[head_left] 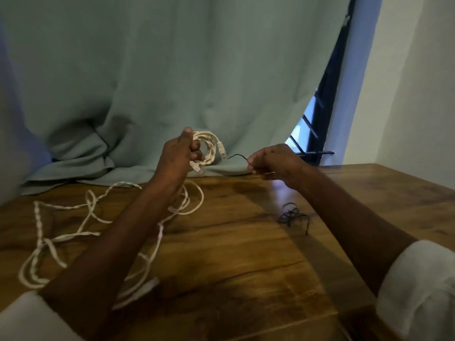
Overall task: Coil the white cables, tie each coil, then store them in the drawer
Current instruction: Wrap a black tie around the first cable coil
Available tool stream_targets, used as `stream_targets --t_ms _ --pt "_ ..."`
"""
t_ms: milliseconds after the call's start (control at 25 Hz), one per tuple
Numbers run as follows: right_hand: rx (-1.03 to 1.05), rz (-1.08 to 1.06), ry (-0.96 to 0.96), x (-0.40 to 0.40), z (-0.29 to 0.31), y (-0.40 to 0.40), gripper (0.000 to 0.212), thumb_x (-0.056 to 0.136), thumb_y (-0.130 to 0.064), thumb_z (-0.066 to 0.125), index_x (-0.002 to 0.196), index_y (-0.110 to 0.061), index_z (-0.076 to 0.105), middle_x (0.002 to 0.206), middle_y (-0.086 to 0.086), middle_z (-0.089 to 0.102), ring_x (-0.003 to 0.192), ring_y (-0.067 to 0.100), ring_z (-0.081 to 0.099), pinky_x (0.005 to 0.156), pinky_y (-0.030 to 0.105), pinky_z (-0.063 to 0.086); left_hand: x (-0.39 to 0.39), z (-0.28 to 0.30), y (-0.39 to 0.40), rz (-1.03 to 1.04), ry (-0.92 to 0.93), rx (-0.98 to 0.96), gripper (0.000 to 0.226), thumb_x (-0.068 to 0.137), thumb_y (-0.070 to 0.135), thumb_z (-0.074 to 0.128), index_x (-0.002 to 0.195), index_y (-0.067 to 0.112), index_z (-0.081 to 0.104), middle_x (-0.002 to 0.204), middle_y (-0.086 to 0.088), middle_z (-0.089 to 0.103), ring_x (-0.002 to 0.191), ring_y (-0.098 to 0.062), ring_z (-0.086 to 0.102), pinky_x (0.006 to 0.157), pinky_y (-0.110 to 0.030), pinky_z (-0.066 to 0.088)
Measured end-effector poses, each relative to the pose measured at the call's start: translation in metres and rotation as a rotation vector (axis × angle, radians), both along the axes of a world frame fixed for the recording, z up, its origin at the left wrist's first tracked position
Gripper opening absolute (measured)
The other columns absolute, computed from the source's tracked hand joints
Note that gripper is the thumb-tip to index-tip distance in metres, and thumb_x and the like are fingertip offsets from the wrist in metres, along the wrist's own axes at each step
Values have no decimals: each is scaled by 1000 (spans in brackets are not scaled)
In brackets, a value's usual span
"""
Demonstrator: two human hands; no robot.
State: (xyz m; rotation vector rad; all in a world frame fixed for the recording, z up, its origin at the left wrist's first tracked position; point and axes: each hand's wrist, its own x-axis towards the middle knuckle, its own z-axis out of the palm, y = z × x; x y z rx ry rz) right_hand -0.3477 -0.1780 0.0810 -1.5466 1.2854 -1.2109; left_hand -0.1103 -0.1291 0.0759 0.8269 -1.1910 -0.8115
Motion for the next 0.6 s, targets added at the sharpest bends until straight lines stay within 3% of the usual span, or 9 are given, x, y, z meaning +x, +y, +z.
stream_targets --t_ms 80,240,360,520,600 --pt "145 154 -338 42 3 0 7 93 -4 71 99 -3 74 88 10 77 73 16 73 60 25 57 42 7 2 70 20 -24 38 112 33 43 78 18 53 62 7 50 48 -6 45 58 -28 42" --pt "343 463 -700 133 -14 -13 17 100 4 56 106 -6 68 81 4 76 71 15 76 70 23 63 113 -8 -8 244 23 -11 43 112 35 43 72 19 52 56 9 50 47 -6 45 61 -31 39" --pt "402 547 -745 183 -24 -15 15 101 6 53 104 0 67 78 8 76 69 18 77 79 27 60 135 -22 -20 313 -20 27 47 111 38 42 70 18 52 50 9 48 48 -9 46 67 -33 40" --pt "404 576 -753 202 -34 -12 10 95 5 62 102 4 68 89 17 73 80 27 77 76 33 65 137 -28 -25 384 -129 13 48 112 40 37 73 19 54 52 10 52 52 -7 51 71 -32 42" --pt "422 535 -695 196 -40 -5 8 94 4 65 98 3 71 84 15 74 73 23 77 71 30 65 134 -31 -23 402 -159 -2 48 112 42 37 73 19 54 53 11 53 54 -6 52 70 -31 42"
